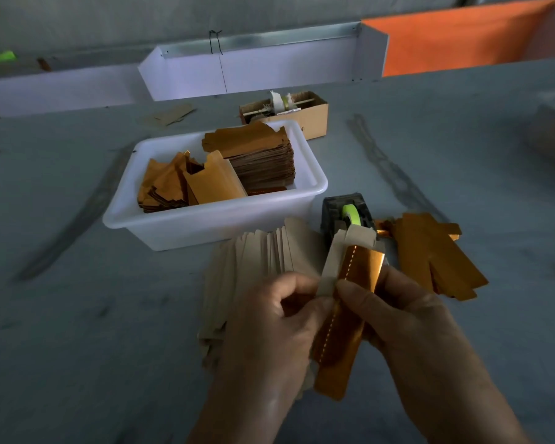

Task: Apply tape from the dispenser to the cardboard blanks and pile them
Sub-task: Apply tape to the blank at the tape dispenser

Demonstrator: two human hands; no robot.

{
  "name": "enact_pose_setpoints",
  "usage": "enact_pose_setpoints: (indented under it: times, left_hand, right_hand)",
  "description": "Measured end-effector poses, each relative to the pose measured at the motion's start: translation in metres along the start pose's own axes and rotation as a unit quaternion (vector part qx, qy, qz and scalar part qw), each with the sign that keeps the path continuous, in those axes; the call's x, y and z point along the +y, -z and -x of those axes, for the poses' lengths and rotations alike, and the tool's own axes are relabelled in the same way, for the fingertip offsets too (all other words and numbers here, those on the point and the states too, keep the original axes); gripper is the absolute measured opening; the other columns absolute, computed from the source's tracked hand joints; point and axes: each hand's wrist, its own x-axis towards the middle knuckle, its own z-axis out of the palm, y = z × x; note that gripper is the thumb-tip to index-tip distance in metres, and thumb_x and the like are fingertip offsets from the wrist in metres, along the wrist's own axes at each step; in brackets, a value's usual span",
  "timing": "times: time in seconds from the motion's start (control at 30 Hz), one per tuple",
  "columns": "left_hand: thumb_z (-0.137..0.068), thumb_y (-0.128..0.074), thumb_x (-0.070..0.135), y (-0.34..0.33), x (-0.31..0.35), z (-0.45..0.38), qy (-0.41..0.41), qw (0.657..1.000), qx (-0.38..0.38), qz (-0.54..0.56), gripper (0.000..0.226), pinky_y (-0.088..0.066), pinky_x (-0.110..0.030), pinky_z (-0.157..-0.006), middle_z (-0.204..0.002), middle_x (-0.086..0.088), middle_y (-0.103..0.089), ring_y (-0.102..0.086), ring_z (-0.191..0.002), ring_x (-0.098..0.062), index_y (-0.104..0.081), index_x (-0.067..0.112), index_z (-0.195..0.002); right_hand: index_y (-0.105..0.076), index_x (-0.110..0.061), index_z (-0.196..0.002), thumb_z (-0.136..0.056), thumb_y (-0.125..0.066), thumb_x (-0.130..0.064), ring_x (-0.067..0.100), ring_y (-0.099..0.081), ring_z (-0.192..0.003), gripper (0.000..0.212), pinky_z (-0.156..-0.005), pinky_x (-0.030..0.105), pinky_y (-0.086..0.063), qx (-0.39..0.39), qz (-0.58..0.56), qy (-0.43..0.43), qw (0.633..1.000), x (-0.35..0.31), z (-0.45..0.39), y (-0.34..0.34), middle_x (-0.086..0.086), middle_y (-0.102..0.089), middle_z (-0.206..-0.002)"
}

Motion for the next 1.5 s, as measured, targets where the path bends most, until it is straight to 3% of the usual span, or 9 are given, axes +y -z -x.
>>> enact_pose_setpoints:
  times: [0.17, 0.43, 0.57, 0.67, 0.77, 1.0, 1.2, 1.27, 1.5]
  left_hand:
    - [-0.082, -0.069, 0.030, -0.018, 0.003, 0.008, -0.125, 0.954, 0.093, -0.256, 0.029, -0.045, -0.017, -0.067, -0.083, 0.015, -0.047, -0.055, -0.083, -0.005, -0.069, 0.032, -0.111]
    - [-0.077, -0.040, 0.019, -0.048, 0.006, 0.019, -0.121, 0.880, 0.018, -0.459, 0.040, -0.029, -0.021, -0.043, -0.067, -0.002, -0.062, -0.052, -0.063, -0.016, -0.077, 0.009, -0.087]
    - [-0.060, -0.078, 0.032, -0.048, 0.001, 0.018, -0.148, 0.889, 0.059, -0.429, 0.030, -0.022, -0.010, -0.036, -0.070, 0.004, -0.063, -0.058, -0.060, -0.007, -0.078, 0.017, -0.085]
    - [-0.060, -0.086, 0.024, -0.042, -0.005, 0.021, -0.142, 0.948, -0.009, -0.286, 0.048, -0.048, -0.011, -0.062, -0.092, 0.011, -0.061, -0.062, -0.083, -0.005, -0.070, 0.037, -0.103]
    - [-0.084, -0.066, 0.033, -0.025, 0.001, 0.008, 0.053, 0.998, -0.044, 0.001, 0.009, -0.054, -0.020, -0.073, -0.089, 0.013, -0.067, -0.063, -0.082, -0.001, -0.063, 0.039, -0.091]
    - [-0.083, -0.068, 0.010, -0.015, -0.005, -0.011, 0.132, 0.973, -0.016, 0.189, 0.012, -0.032, -0.014, -0.035, -0.049, 0.003, -0.055, -0.044, -0.037, -0.004, -0.068, 0.014, -0.072]
    - [-0.084, -0.063, 0.009, -0.007, -0.011, -0.015, 0.146, 0.949, 0.025, 0.277, 0.010, -0.036, -0.017, -0.036, -0.054, -0.004, -0.058, -0.046, -0.043, -0.009, -0.063, 0.009, -0.075]
    - [-0.084, -0.065, 0.010, -0.010, -0.009, -0.014, 0.143, 0.952, 0.017, 0.271, 0.010, -0.038, -0.017, -0.038, -0.054, -0.002, -0.058, -0.047, -0.045, -0.009, -0.063, 0.010, -0.074]
    - [-0.084, -0.066, 0.009, -0.021, -0.004, -0.017, 0.148, 0.956, -0.038, 0.252, 0.020, -0.035, -0.015, -0.038, -0.053, 0.002, -0.057, -0.043, -0.041, -0.005, -0.063, 0.015, -0.065]
  right_hand:
    - [-0.072, -0.014, -0.086, -0.074, -0.066, -0.023, 0.018, -0.070, -0.070, 0.016, -0.064, 0.028, -0.055, 0.008, -0.005, -0.002, 1.000, 0.000, -0.001, -0.001, 0.007, -0.072, -0.076]
    - [-0.059, -0.021, -0.054, -0.083, -0.061, -0.034, 0.012, -0.043, -0.041, 0.032, -0.042, 0.022, -0.038, 0.065, 0.088, 0.034, 0.993, -0.003, 0.003, -0.003, -0.001, -0.047, -0.044]
    - [-0.058, -0.026, -0.052, -0.077, -0.066, -0.039, 0.005, -0.040, -0.039, 0.029, -0.044, 0.023, -0.035, 0.075, 0.153, 0.055, 0.984, -0.001, 0.003, 0.002, -0.006, -0.044, -0.041]
    - [-0.063, -0.015, -0.062, -0.075, -0.068, -0.033, 0.012, -0.048, -0.048, 0.023, -0.054, 0.032, -0.043, 0.068, 0.124, 0.051, 0.989, -0.004, -0.001, 0.010, 0.003, -0.052, -0.050]
    - [-0.066, -0.015, -0.070, -0.062, -0.063, -0.045, 0.015, -0.059, -0.057, 0.031, -0.063, 0.031, -0.050, 0.023, 0.103, 0.047, 0.993, -0.010, -0.005, 0.016, 0.005, -0.062, -0.060]
    - [-0.067, -0.029, -0.086, -0.081, -0.062, -0.038, 0.012, -0.065, -0.065, 0.011, -0.062, 0.031, -0.050, 0.135, 0.143, 0.123, 0.973, -0.018, -0.021, 0.043, -0.005, -0.069, -0.070]
    - [-0.070, -0.021, -0.072, -0.085, -0.064, -0.023, 0.031, -0.058, -0.067, 0.015, -0.066, 0.037, -0.055, 0.113, 0.213, 0.019, 0.970, -0.011, -0.027, 0.065, 0.017, -0.065, -0.077]
    - [-0.070, -0.023, -0.072, -0.085, -0.064, -0.026, 0.023, -0.055, -0.061, 0.015, -0.050, 0.021, -0.046, 0.098, 0.221, 0.024, 0.970, -0.006, -0.028, 0.061, 0.015, -0.064, -0.073]
    - [-0.067, -0.031, -0.073, -0.083, -0.064, -0.033, -0.007, -0.057, -0.059, 0.011, -0.054, 0.022, -0.038, 0.075, 0.267, 0.056, 0.959, -0.003, -0.040, 0.051, -0.017, -0.064, -0.063]
